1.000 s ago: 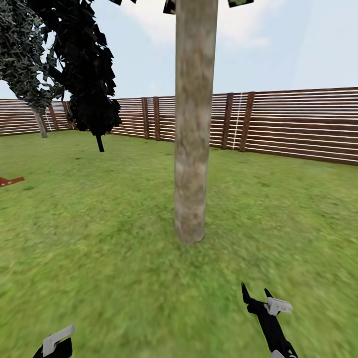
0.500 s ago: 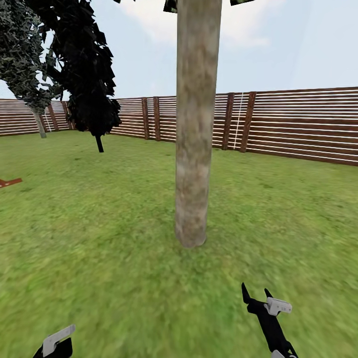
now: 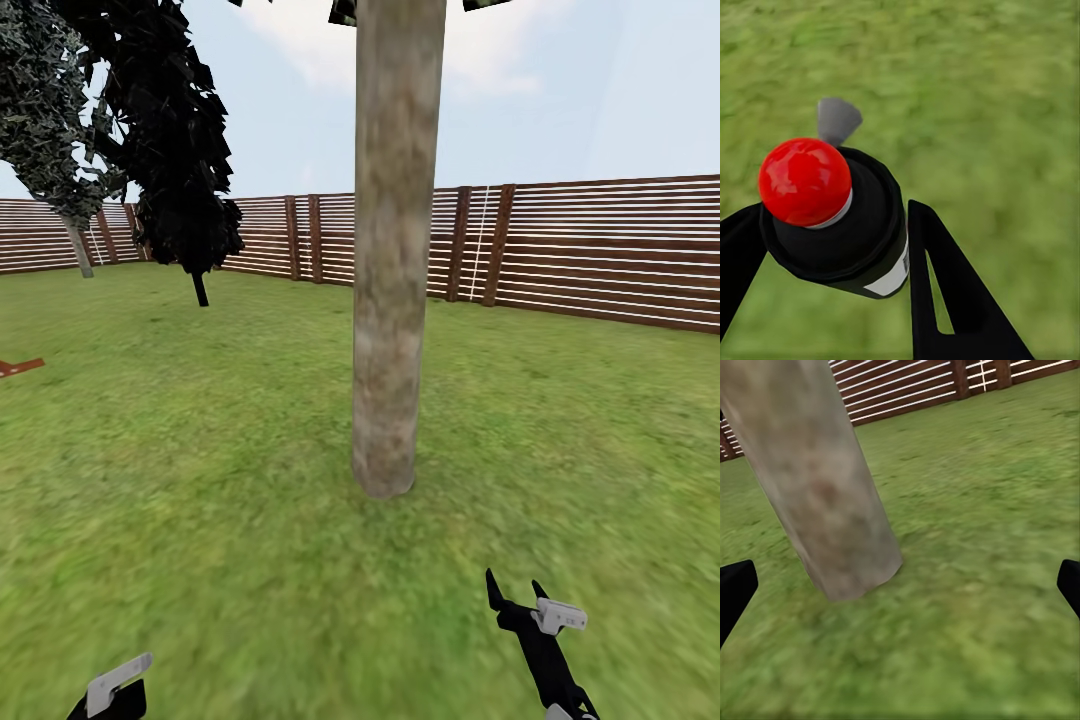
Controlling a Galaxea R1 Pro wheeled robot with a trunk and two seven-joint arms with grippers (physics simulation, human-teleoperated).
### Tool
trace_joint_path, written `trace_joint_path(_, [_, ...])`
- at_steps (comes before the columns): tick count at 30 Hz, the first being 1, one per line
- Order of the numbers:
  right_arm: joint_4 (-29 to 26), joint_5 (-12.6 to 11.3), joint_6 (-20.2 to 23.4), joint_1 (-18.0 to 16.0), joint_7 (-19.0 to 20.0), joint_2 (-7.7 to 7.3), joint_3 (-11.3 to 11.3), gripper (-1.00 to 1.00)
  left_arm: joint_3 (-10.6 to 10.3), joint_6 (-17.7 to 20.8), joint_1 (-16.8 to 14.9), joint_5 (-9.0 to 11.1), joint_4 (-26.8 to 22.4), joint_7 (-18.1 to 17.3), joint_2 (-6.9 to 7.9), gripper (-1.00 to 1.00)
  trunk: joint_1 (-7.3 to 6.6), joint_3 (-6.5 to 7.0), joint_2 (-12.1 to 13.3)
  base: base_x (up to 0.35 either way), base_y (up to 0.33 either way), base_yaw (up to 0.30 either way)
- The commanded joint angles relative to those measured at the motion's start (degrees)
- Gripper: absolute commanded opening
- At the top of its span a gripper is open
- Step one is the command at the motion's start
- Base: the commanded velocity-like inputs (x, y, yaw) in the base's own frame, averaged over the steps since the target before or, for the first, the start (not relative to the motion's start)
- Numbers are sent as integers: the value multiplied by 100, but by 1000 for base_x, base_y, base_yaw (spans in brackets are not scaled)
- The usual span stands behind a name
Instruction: In the garden, pick up the pesticide atomizer on the floor and spray pesticide onto both trees until each tree trunk is fully covered.
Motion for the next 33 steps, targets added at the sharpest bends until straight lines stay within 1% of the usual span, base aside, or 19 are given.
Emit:
trace_joint_path(1, [0,0,0,0,0,0,0,100,2,0,0,0,-1,0,0,-100,0,0,0,0,0,0])
trace_joint_path(22, [6,-2,0,0,-8,3,-4,100,-4,4,0,-10,126,-19,-36,-100,0,0,0,0,0,0])
trace_joint_path(25, [20,2,-2,0,-4,2,-3,100,-25,-5,-3,-24,82,-35,-25,-100,0,0,0,0,0,0])
trace_joint_path(28, [15,-8,-3,-3,-11,-17,-14,100,-55,-2,-47,-54,-193,-86,-30,-100,0,0,0,0,0,0])
trace_joint_path(30, [-28,-15,1,-10,-16,-55,-23,100,-102,21,-93,-213,-506,-280,-136,-100,0,0,0,0,0,0])
trace_joint_path(31, [-45,-16,48,-13,-17,-67,-25,100,-145,51,-166,-377,-708,-389,-199,-100,0,0,0,0,0,0])
trace_joint_path(32, [-54,-15,130,-15,-17,-71,-22,100,-167,98,-245,-490,-834,-473,-234,-100,0,0,0,0,0,0])
trace_joint_path(33, [-62,-12,310,-16,-17,-88,-20,100,-186,216,-378,-637,-965,-650,-274,-100,0,0,0,0,0,0])
